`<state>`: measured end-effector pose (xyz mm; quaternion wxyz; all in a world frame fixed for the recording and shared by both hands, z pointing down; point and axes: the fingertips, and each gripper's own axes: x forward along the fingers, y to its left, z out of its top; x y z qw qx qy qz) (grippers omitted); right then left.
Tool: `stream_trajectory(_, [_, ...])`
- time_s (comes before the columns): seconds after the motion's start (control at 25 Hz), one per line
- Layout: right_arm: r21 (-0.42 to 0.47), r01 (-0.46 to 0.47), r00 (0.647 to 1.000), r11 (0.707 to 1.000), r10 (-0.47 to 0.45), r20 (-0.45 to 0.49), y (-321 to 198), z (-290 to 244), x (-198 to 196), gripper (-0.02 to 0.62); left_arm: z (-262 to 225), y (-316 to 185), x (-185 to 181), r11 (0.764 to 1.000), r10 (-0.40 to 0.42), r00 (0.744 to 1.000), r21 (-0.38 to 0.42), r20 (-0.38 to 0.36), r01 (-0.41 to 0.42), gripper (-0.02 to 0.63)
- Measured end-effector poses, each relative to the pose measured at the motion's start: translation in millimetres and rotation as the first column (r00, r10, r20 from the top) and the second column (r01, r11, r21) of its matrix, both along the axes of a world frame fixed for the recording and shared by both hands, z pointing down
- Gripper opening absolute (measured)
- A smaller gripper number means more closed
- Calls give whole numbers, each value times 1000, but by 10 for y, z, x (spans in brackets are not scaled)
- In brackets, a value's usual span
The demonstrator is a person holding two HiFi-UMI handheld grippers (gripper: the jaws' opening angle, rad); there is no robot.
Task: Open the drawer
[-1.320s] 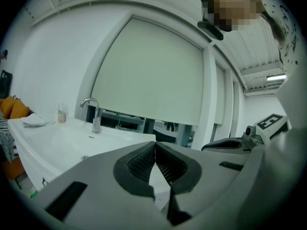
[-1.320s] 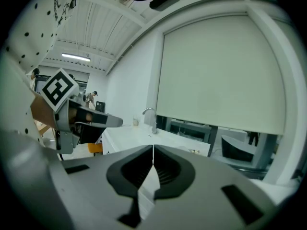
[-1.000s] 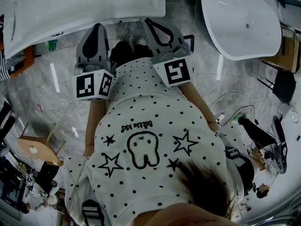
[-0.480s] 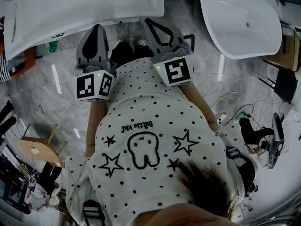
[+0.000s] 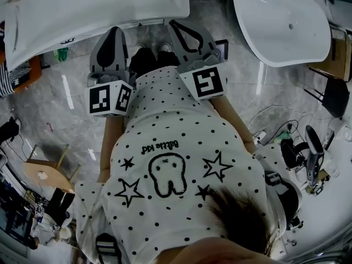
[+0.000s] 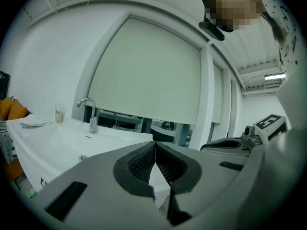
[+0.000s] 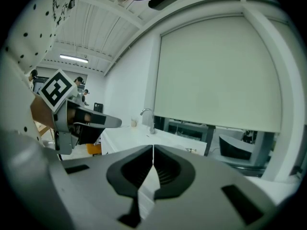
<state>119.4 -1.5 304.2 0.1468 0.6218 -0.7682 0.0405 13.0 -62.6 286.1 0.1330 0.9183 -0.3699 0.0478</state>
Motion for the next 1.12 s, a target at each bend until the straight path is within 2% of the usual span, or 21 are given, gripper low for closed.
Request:
stream_trajectory(0.2, [-2,4,1000,1000,-4,4,-3,2,-6,14,66,-2,-14,1000,6,1000,-10,9,-6,5])
stream_trajectory(0.44, [3,8,1000,1000,-8,2,0,-20,-7,14,347,-67,-178,996,-2,993,-87,114,12,5])
stream_trajectory(0.64, [6,-24,1000,1000,23,9,12,-60,47,14,695,-135,-348,985,8,979,-170,205,28,9])
stream_trajectory(0.68, [3,-28,1000,1000,28,6,17,-61,53,15,772,-145,-368,981,16,976,-191,217,26,24])
stream_trajectory(0.72, [-2,-32,999,999,32,0,23,-59,54,15,848,-154,-383,976,30,973,-215,227,20,76])
stream_trajectory(0.88, [-39,-47,998,998,45,-32,74,-26,64,14,1064,-163,-421,959,67,969,-285,238,4,94])
stream_trajectory(1.12, [-66,-42,998,997,39,-48,120,16,104,15,1211,-147,-449,950,47,972,-310,230,27,94])
